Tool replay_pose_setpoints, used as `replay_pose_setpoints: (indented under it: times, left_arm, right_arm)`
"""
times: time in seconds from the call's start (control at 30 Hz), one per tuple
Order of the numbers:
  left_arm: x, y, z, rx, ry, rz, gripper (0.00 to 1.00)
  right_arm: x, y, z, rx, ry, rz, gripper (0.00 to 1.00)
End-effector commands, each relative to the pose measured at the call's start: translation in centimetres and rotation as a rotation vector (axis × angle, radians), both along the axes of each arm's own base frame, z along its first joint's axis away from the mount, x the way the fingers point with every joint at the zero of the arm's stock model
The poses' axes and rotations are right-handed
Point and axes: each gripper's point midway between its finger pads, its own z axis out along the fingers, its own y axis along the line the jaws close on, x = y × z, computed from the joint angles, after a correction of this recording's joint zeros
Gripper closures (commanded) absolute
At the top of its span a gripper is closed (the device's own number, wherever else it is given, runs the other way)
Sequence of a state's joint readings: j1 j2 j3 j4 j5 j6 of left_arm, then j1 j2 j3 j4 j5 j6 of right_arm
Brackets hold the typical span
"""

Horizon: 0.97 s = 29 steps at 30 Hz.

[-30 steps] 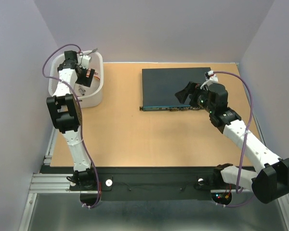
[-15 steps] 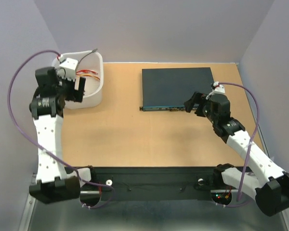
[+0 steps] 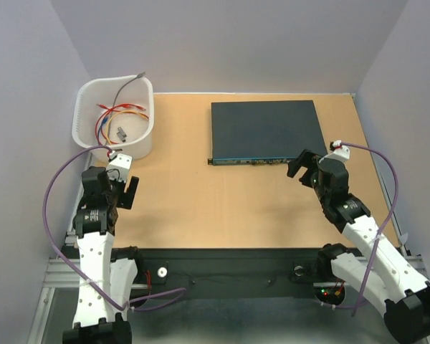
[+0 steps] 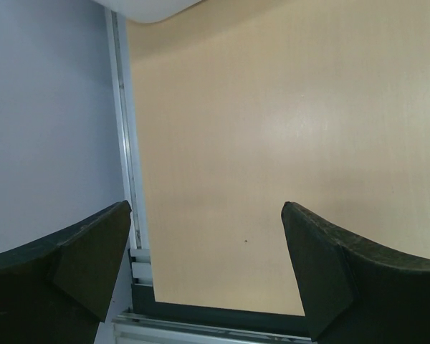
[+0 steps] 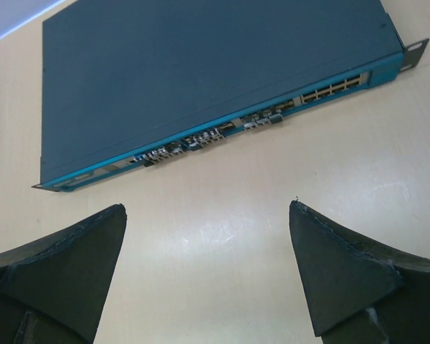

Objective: Pull the plug from the switch port

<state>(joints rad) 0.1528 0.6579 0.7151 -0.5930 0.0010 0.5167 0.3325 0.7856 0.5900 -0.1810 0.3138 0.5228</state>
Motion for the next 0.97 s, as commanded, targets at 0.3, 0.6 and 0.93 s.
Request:
replay_pose_setpoints:
  times: [0.3, 0.6, 0.93]
  left_arm:
    - [1.50, 0.94, 1.21, 0.044, -0.097, 0.022, 0.01]
    - [1.67, 0.80, 0.89, 0.038, -0.082, 0.014, 0.01]
    - [1.68, 0.81, 0.85, 0.036, -0.079, 0.014, 0.01]
  right_arm:
    - [-0.13, -0.72, 1.33, 0.056, -0.056, -0.055, 0.00]
    - [-0.29, -0.77, 1.56, 0.053, -0.067, -0.051, 0.00]
    - [-0.35, -1.04, 1.63, 0.072, -0.075, -0.076, 0.00]
